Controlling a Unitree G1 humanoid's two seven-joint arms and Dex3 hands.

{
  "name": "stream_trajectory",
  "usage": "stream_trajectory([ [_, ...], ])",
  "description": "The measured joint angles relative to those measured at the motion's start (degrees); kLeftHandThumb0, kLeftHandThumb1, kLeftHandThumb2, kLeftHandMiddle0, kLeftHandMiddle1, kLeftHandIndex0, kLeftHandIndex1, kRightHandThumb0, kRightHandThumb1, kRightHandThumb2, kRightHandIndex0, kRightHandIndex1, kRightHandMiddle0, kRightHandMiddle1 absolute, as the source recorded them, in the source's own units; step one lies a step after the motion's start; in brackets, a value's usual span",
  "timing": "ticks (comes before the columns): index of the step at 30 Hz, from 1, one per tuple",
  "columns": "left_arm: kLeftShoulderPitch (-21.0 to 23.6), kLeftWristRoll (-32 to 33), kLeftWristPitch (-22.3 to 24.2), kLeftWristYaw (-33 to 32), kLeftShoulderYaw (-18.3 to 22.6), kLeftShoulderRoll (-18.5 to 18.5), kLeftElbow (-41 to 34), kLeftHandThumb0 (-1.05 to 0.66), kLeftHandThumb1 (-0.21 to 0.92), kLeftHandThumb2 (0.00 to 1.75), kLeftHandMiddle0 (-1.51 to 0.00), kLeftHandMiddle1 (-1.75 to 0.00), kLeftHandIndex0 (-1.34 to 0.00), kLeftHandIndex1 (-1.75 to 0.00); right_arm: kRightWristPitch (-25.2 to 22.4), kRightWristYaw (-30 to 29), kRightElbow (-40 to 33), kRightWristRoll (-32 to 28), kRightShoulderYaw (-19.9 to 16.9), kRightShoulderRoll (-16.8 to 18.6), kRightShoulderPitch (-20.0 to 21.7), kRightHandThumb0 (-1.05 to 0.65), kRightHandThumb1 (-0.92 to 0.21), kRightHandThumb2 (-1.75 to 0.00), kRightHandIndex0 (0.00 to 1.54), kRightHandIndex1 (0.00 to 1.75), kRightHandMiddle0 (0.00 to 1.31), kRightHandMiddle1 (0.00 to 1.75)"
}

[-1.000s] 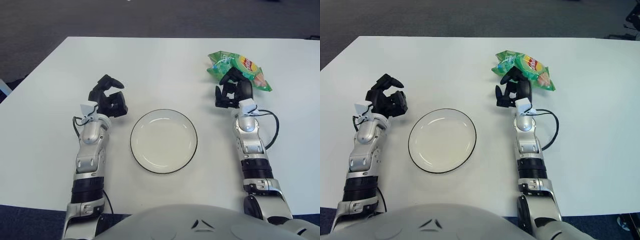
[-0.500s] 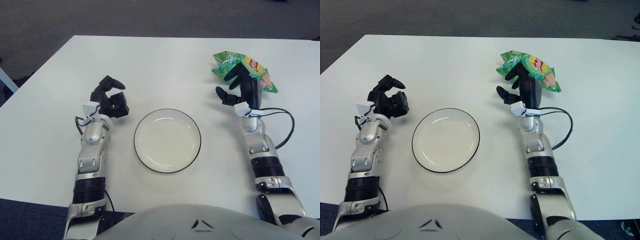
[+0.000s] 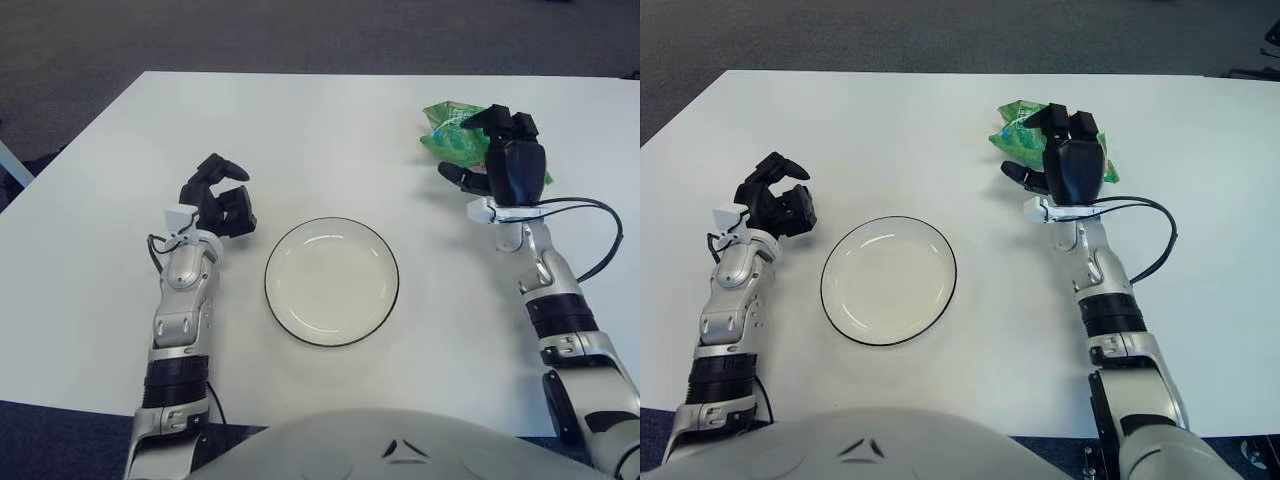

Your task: Put the snack into the plate.

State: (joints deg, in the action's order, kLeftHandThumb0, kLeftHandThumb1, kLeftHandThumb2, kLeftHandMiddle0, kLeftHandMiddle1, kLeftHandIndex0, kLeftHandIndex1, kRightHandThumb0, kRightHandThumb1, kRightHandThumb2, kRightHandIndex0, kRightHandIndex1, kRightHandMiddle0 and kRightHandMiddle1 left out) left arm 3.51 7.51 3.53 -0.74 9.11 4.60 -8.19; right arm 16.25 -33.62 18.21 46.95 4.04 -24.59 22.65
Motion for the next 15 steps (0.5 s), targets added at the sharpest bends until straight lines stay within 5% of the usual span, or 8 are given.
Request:
stream_trajectory([
  [4, -0.1, 0.0, -0.2, 0.0, 0.0, 0.0, 0.3, -0.49, 0.30, 1.34, -1.26, -1.75, -0.63, -1.75, -2.9, 1.7, 0.0, 1.6, 1.0, -1.4, 1.5, -0.90, -0.90, -0.46, 0.00, 0.52, 0.00, 0.82],
  [15, 0.0, -0.1, -1.2, 0.0, 0.0, 0.0, 1.2, -0.49, 0.29, 1.34, -1.26, -1.75, -0.63, -1.75, -6.2, 4.7, 1.1, 1.9, 2.3, -4.9, 4.6, -1.00, -0.92, -0.58, 0.00, 0.41, 0.00, 0.72],
])
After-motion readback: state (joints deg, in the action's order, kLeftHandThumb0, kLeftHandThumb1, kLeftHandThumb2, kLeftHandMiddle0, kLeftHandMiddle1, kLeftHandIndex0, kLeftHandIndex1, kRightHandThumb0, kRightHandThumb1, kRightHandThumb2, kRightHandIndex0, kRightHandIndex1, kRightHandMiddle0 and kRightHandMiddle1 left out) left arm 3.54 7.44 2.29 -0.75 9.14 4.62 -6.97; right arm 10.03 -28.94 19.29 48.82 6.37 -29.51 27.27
